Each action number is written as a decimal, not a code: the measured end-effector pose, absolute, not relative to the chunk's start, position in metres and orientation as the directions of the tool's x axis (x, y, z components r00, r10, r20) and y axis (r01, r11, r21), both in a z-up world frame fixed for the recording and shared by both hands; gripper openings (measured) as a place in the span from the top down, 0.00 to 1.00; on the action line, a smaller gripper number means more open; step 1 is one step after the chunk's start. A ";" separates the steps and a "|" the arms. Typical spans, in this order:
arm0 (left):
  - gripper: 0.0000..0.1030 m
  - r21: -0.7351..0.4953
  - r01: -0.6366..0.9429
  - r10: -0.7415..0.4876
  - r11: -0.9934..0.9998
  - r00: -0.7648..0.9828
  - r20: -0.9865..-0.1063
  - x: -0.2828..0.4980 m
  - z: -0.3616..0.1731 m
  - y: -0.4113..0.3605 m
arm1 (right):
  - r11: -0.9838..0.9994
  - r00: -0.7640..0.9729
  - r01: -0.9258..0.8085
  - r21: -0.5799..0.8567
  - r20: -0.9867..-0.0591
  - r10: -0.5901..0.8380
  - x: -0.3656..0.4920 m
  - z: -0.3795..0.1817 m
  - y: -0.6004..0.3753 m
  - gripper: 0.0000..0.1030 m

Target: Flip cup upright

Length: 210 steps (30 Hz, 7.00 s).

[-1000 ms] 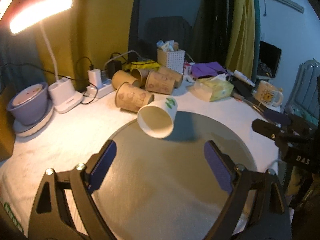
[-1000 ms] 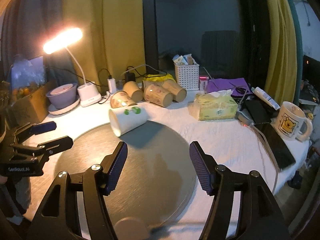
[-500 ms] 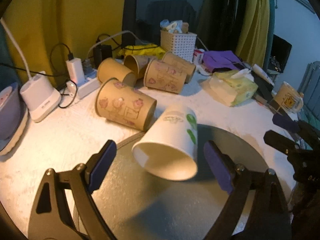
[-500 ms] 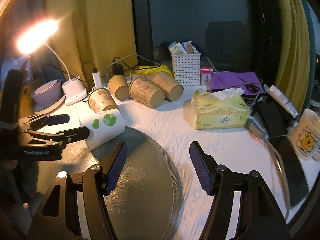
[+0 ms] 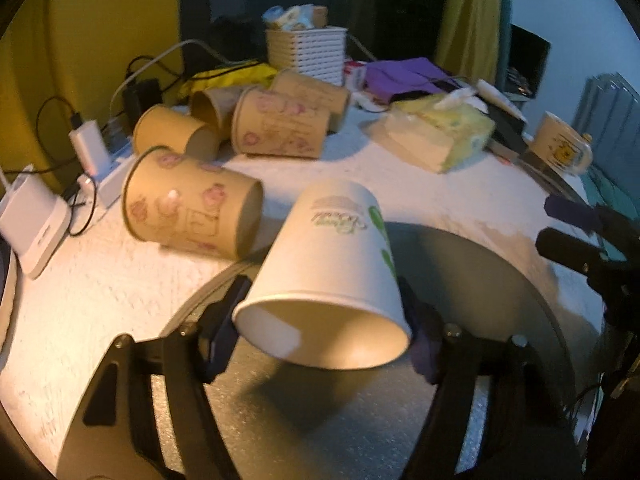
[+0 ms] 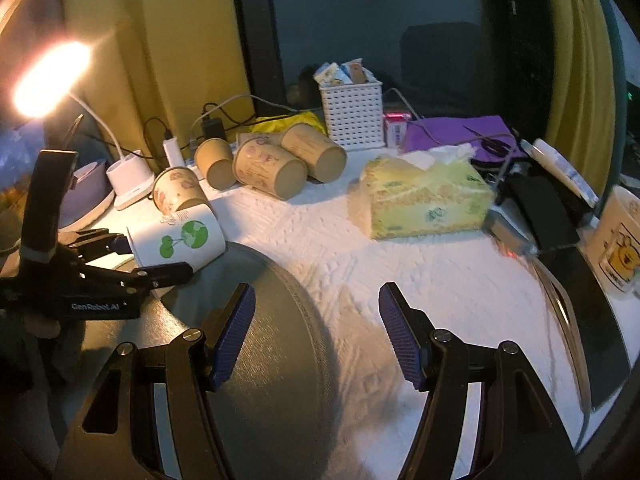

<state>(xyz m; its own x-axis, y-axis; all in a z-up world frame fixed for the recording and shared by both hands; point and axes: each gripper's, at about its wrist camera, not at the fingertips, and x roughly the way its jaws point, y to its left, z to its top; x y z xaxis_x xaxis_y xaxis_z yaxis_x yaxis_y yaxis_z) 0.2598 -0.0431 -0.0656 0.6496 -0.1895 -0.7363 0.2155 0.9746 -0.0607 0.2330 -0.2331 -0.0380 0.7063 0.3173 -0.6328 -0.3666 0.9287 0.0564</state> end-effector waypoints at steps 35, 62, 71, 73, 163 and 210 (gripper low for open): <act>0.22 -0.061 0.732 -0.515 0.679 0.415 -0.750 0.128 -0.060 -0.100 | 0.929 0.654 -0.353 0.107 -0.683 0.327 0.137 -0.077 -0.244 0.34; 0.17 -0.218 0.347 -0.396 0.912 0.616 -0.680 0.089 -0.043 -0.016 | 0.859 0.657 -0.505 -0.078 -0.681 0.324 0.101 -0.034 -0.223 0.32; 0.17 -0.329 0.232 -0.394 0.915 0.689 -0.608 0.086 -0.045 0.025 | 0.672 0.560 -0.712 -0.204 -0.742 0.368 0.096 -0.012 -0.169 0.25; 0.17 -0.349 0.218 -0.395 0.911 0.699 -0.596 0.085 -0.044 0.032 | 0.628 0.538 -0.744 -0.228 -0.762 0.361 0.098 -0.012 -0.156 0.25; 0.17 -0.163 0.099 -0.175 0.982 0.805 -0.566 0.036 -0.016 -0.002 | 0.909 0.711 -0.413 0.057 -0.603 0.362 0.083 -0.025 -0.195 0.24; 0.17 -0.016 0.163 -0.161 0.987 0.945 -0.283 -0.045 0.072 -0.087 | 0.932 0.877 -0.360 -0.034 -0.352 0.326 -0.018 0.073 -0.242 0.24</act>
<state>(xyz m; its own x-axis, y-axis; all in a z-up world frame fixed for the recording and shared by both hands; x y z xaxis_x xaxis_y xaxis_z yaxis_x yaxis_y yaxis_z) -0.0455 -0.0871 0.0723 0.9454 -0.1606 -0.2834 0.1630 0.9865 -0.0155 -0.0183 -0.2424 0.0732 0.8774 0.3264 -0.3515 -0.3603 0.9322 -0.0337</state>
